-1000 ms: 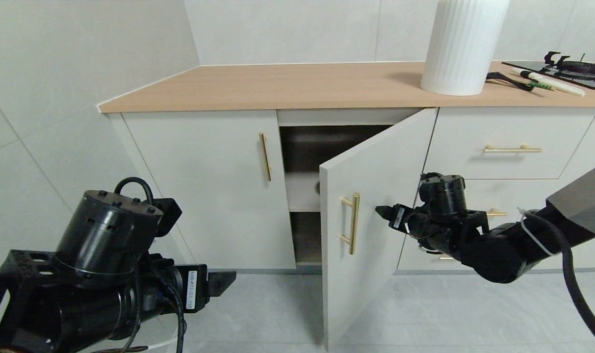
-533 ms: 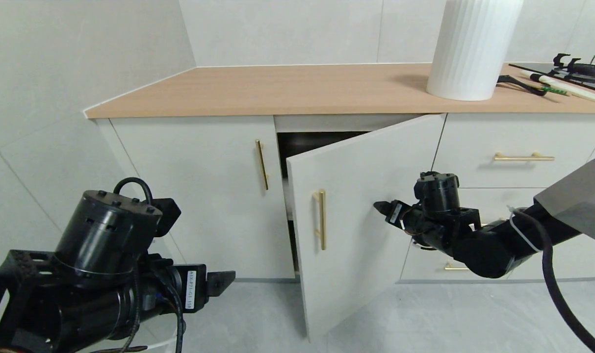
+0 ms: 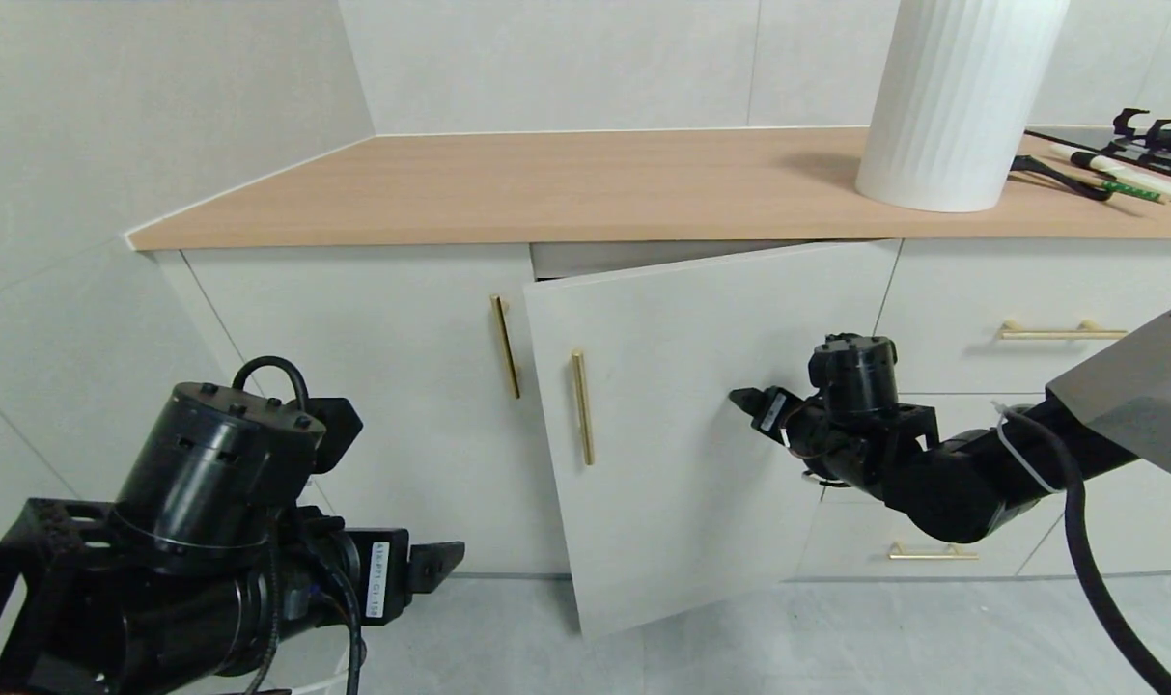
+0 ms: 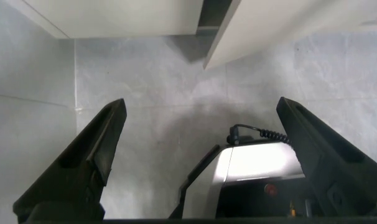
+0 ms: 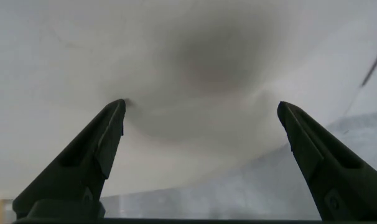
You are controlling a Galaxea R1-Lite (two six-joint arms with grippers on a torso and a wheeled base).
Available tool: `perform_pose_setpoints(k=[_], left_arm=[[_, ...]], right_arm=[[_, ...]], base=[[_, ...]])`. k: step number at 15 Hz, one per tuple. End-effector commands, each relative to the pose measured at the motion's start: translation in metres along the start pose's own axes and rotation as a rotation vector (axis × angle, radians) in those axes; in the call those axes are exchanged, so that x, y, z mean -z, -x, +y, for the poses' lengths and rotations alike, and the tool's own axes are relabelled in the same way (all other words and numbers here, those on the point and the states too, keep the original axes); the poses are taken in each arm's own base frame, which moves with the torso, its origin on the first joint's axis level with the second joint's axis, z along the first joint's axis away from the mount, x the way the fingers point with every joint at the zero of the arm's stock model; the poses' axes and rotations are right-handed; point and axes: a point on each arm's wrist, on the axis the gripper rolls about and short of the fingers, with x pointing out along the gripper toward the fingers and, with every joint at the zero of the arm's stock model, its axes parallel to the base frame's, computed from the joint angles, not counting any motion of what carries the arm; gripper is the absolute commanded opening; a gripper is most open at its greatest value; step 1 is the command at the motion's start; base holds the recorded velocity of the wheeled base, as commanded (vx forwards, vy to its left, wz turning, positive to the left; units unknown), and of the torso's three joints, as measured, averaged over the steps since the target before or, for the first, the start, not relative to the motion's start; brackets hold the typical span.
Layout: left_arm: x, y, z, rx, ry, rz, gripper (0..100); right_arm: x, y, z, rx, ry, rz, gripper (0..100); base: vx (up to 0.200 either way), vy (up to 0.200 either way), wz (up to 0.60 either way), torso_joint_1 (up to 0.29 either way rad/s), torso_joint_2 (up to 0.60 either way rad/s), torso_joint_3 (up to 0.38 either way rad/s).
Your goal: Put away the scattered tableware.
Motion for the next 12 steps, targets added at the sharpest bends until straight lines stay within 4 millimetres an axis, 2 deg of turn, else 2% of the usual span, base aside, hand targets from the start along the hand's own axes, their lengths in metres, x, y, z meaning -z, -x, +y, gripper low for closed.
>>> perform_pose_setpoints(k=[1,12], left_arm=[[0.0,0.0,0.0,0.0,0.001,-0.001,100],[0.0,0.0,0.0,-0.001,0.0,0.002,100]], right_arm=[[-0.005,-0.002,0.004,-0.012,-0.025,-0.019,100],[-0.009,-0.039,0.002,0.118,-0.066,-0.183,100]], base=[[0.0,0.0,0.0,0.0,0.0,0.0],[0.0,0.0,0.0,0.0,0.0,0.0]])
